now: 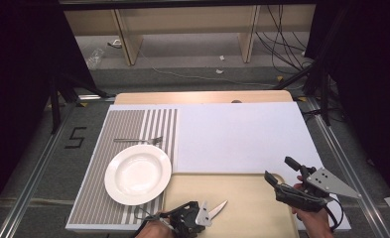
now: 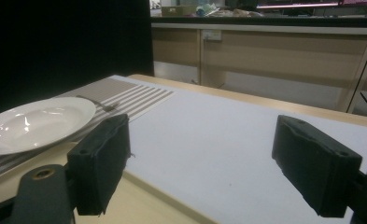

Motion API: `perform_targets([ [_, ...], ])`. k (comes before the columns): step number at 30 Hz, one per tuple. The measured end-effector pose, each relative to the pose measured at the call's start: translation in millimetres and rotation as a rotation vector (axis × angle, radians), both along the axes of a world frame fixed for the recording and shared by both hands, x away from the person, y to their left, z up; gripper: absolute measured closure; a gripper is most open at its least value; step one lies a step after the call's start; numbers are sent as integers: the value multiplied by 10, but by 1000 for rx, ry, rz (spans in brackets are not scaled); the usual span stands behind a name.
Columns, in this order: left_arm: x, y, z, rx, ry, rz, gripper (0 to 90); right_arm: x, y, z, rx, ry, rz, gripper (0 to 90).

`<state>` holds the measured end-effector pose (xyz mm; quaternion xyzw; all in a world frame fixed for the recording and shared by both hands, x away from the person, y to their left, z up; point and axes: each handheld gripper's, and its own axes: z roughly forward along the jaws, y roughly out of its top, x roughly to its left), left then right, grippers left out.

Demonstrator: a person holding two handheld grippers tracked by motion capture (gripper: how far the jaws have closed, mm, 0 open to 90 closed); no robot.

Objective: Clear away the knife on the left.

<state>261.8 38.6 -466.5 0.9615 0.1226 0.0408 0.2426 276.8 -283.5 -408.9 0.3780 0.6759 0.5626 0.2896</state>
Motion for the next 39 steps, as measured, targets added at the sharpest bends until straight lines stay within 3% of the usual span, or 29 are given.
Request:
perform_targets([
  [15,131,144,8,15,0,105,891,0,4,-2,-1,-2,1,204],
  [39,261,495,23,56,1,217,892,1,1,-1,-1,1,2,204],
])
